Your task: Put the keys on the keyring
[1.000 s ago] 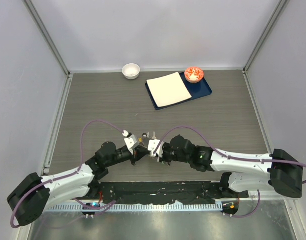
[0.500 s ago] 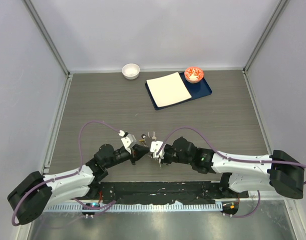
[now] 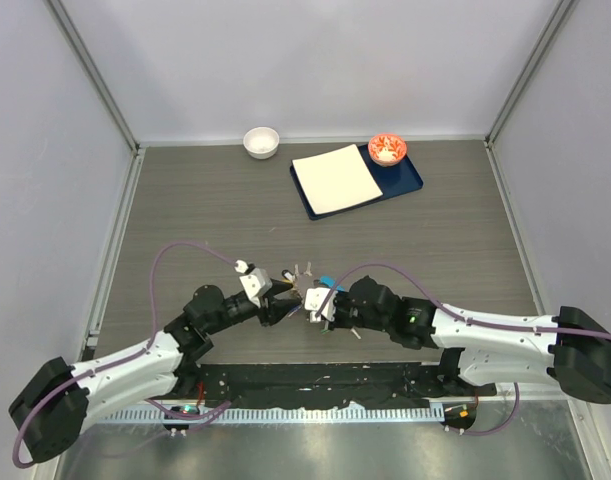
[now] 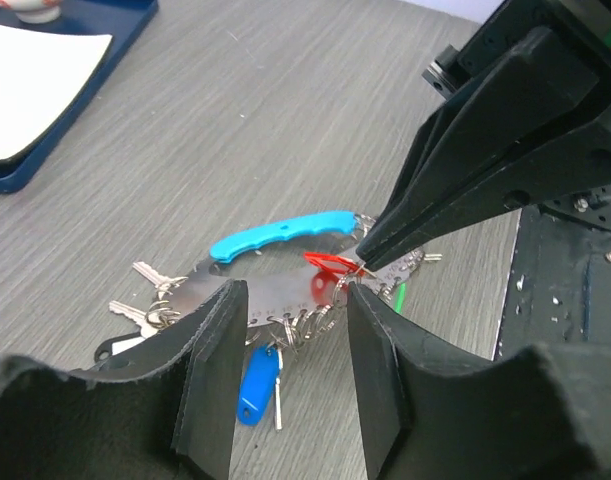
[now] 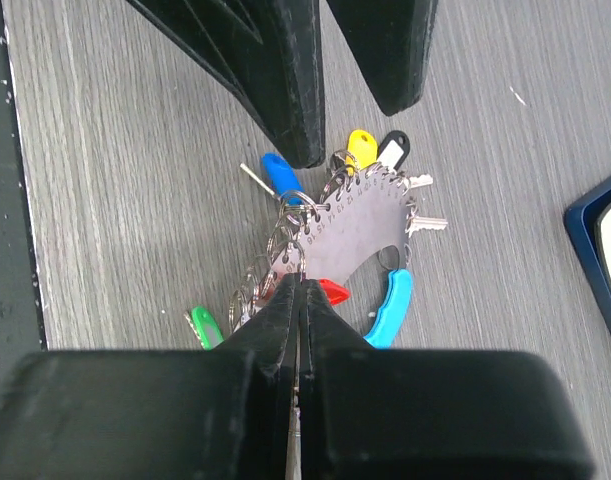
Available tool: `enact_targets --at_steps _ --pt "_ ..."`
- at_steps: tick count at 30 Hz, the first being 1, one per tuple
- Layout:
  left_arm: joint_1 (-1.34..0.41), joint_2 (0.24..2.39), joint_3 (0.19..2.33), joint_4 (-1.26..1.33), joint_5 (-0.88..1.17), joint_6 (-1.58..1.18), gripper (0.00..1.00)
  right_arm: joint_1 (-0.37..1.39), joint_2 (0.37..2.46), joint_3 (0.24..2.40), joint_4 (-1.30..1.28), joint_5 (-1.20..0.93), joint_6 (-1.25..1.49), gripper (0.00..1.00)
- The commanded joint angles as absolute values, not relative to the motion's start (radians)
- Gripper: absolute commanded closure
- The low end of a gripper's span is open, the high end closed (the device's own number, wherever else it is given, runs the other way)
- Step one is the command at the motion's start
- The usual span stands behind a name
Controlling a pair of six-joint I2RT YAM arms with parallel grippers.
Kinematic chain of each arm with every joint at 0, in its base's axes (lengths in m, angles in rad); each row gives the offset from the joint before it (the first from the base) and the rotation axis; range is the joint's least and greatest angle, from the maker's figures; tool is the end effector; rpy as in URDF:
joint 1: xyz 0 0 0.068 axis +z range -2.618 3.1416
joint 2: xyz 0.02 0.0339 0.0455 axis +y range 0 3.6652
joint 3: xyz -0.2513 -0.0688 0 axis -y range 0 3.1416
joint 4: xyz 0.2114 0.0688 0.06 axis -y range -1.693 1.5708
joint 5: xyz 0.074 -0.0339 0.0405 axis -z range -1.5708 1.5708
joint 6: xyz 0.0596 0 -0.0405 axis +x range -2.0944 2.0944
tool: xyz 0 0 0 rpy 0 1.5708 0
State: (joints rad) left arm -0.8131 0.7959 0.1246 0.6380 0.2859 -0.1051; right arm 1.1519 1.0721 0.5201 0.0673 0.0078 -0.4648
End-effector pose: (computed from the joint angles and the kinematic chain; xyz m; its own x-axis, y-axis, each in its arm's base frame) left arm 0.1102 -0.1410 0.2042 -0.1162 -0.0236 -0.9929 0.8833 0.4546 -0.1142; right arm 0.0938 0.2095 0.2122 0.2388 -0.5656 -0.7893 -0.8990 0.1784 -0.3999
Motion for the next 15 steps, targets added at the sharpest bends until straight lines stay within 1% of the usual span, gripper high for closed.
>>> enact_targets --at_steps 1,5,8,13,15 --pt "-0.810 0.842 0.204 0.568 0.417 -0.018 0.52 1.157 1.058 0.566 0.064 0.022 -0.505 0.99" --pt "-0.810 0.968 0.251 0.566 0.511 0.037 0.52 1.157 1.048 0.560 0.054 0.014 -0.511 0.99" --pt "-0.810 1.020 0.291 0.552 0.578 0.101 0.60 1.157 1.031 0.554 0.052 0.014 -0.511 0.99" --pt "-0.810 1.126 0.345 0.522 0.661 0.190 0.60 1.157 1.012 0.545 0.051 0.014 -0.512 0.99" --pt "-0.810 1.164 0.373 0.503 0.681 0.199 0.62 1.157 1.012 0.545 0.052 0.014 -0.511 0.99"
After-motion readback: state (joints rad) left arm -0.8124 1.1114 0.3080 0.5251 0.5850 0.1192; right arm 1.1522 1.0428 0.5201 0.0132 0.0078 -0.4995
